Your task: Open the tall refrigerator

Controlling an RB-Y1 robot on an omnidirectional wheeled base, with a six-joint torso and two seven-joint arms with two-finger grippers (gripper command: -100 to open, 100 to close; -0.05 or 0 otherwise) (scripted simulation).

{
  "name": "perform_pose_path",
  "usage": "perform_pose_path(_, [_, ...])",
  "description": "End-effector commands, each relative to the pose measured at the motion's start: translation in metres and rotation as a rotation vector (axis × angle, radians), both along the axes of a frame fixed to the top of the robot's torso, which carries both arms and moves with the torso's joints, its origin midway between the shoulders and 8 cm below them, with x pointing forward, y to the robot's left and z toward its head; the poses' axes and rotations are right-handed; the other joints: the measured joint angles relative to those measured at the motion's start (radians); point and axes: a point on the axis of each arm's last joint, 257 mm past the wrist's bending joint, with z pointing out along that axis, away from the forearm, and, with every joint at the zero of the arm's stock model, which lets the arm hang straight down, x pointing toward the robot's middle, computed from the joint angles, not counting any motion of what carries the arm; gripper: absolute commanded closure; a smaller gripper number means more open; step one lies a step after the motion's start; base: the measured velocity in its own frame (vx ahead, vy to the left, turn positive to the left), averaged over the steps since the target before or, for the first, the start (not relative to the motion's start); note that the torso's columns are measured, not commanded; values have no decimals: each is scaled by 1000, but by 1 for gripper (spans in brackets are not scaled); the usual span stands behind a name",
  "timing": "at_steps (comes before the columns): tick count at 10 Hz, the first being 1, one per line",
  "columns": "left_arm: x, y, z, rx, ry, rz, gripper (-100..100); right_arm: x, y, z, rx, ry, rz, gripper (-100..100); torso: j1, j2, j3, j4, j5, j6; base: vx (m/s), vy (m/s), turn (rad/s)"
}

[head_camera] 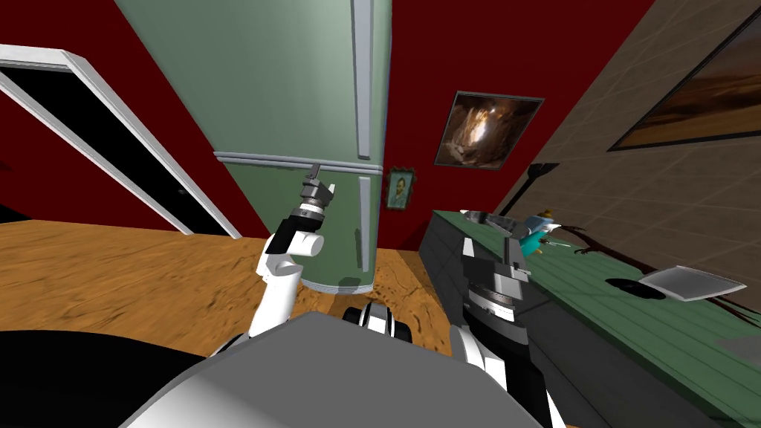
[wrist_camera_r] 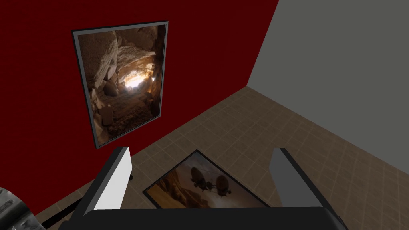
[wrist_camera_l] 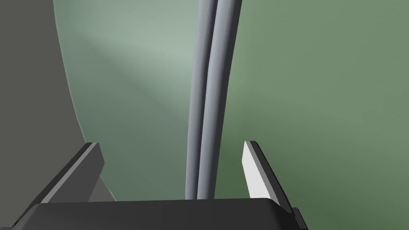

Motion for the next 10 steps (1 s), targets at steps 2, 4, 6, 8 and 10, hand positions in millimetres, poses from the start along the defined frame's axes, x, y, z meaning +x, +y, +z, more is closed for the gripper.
perform_pose_path(2, [5,5,18,-22,1,6,-100,0,0,0,0,0,0,0,0,0,0,0,0,0,30,-105,62])
perform_pose_path(4, [6,9,34,-45,-5,8,-100,0,0,0,0,0,0,0,1,1,1,0,0,0,20,-108,66])
perform_pose_path(6, [8,12,41,-60,-3,9,-100,0,0,0,0,0,0,0,-1,1,1,0,0,0,12,-103,41])
perform_pose_path(8, [8,16,54,-92,-7,6,-100,0,0,0,0,0,0,0,-1,0,0,0,0,0,29,-122,68])
perform_pose_path(10, [10,20,63,-131,-4,-1,-100,0,0,0,0,0,0,0,-2,-1,-1,0,0,0,47,-137,62])
